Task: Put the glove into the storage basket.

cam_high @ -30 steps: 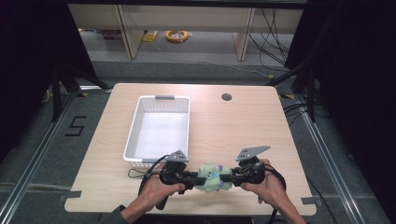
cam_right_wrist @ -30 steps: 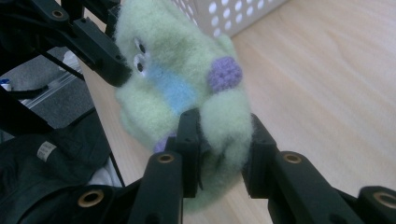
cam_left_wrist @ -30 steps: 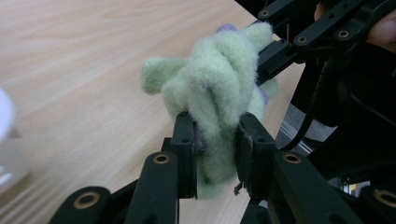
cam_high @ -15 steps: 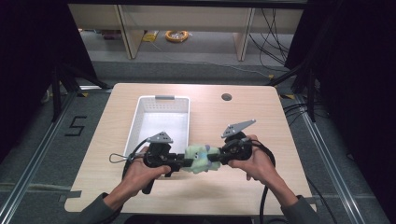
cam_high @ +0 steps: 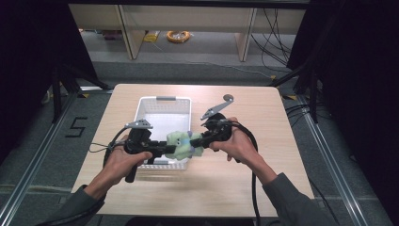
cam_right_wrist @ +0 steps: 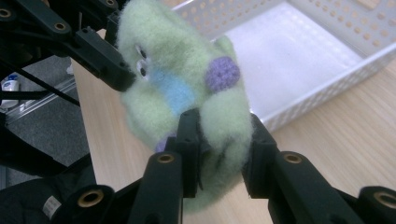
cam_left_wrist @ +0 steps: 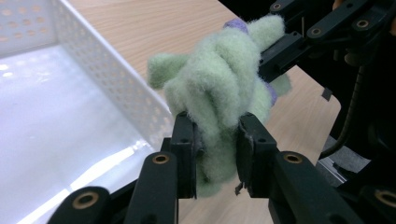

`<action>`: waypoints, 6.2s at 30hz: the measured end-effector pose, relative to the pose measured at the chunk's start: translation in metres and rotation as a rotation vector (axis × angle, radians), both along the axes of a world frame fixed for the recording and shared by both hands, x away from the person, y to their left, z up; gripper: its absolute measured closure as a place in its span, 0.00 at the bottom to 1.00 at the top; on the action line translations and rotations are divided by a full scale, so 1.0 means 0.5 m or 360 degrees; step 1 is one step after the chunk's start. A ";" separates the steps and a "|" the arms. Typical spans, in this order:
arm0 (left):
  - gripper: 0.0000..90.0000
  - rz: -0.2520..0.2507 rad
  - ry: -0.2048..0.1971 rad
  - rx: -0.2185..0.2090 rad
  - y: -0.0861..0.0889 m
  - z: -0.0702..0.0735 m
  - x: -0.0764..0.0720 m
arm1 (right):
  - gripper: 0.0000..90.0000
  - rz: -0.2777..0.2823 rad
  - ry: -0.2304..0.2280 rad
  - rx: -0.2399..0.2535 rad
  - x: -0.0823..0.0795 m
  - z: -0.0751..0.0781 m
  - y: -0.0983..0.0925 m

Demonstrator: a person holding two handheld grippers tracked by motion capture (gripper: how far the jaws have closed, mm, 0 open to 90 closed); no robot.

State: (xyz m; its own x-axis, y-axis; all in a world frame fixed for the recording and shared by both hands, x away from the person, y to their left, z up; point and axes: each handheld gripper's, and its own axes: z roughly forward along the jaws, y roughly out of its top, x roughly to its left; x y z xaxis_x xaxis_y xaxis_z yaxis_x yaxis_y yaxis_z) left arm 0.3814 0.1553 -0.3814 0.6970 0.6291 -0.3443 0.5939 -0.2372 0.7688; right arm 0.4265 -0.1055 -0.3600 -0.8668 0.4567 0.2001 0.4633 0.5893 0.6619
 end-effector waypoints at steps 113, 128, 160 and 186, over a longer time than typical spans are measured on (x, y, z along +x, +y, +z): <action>0.55 0.0256 0.0130 0.0316 0.088 -0.083 0.113 | 0.53 -0.0191 0.0076 -0.0310 0.154 -0.123 0.193; 0.38 0.0194 0.0000 0.0195 0.054 -0.052 0.041 | 0.39 -0.0155 -0.0063 -0.0134 0.098 -0.072 0.108; 0.29 -0.0061 -0.0135 0.0055 -0.037 -0.067 -0.114 | 0.29 -0.0238 -0.0166 0.0063 -0.066 -0.084 -0.109; 0.24 -0.0061 -0.0216 0.0148 -0.038 -0.163 -0.184 | 0.24 -0.0276 -0.0290 0.0145 -0.179 -0.164 -0.175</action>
